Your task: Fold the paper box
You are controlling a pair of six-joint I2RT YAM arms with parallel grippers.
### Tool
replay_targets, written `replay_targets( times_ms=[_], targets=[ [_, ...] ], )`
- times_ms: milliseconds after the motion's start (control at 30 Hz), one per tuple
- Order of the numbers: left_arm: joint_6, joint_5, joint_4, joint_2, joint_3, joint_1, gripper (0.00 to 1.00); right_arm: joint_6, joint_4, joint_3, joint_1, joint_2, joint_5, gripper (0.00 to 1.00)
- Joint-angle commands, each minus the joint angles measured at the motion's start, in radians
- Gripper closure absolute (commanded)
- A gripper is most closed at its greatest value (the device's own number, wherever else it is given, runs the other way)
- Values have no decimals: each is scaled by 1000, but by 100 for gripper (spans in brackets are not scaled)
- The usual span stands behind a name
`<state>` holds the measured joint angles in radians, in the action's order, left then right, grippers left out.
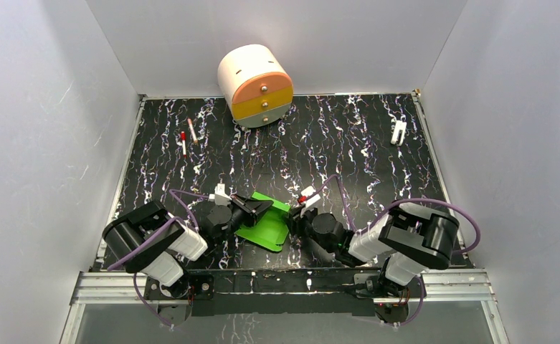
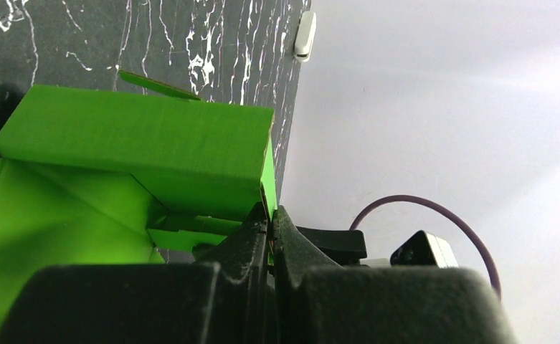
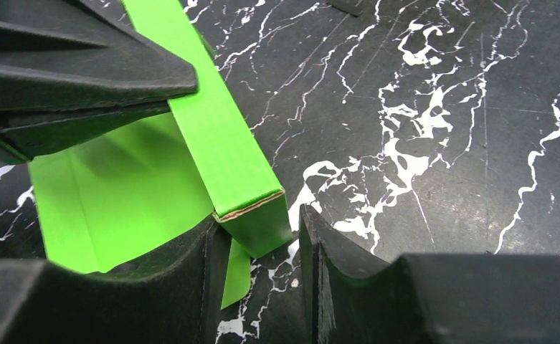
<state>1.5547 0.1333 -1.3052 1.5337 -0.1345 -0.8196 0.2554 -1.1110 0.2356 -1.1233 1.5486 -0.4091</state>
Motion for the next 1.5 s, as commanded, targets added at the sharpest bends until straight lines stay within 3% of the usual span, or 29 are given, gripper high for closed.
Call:
replay_targets(
  times_ms=[0, 333, 433, 667, 767, 967, 1067, 1233, 1467],
  targets=[
    [-21, -16, 15, -16, 34, -28, 100, -37, -74, 37, 5, 41, -169, 55],
    [-32, -16, 15, -47, 59, -38, 99, -120, -87, 27, 3, 29, -212, 74],
    [-65, -36, 18, -84, 74, -38, 92, -142, -88, 24, 5, 27, -206, 77],
    [-147, -75, 106, -274, 131, -41, 64, -207, -87, 31, 9, 28, -162, 81],
    [-208, -91, 252, -424, 131, -42, 55, -228, -73, 37, 19, 24, -129, 81],
    [-426, 3, 847, -809, -15, -44, 44, -252, -35, 46, 42, 15, -59, 82],
    [-524, 71, 1042, -924, -88, -43, 40, -253, -27, 50, 52, 13, -14, 82],
    [-665, 108, 1212, -853, -231, -39, 36, -284, -14, 57, 62, 8, 31, 82],
    [-823, 0, 1218, -558, -408, 2, 35, -302, 4, 84, 68, 22, 78, 82]
  ],
)
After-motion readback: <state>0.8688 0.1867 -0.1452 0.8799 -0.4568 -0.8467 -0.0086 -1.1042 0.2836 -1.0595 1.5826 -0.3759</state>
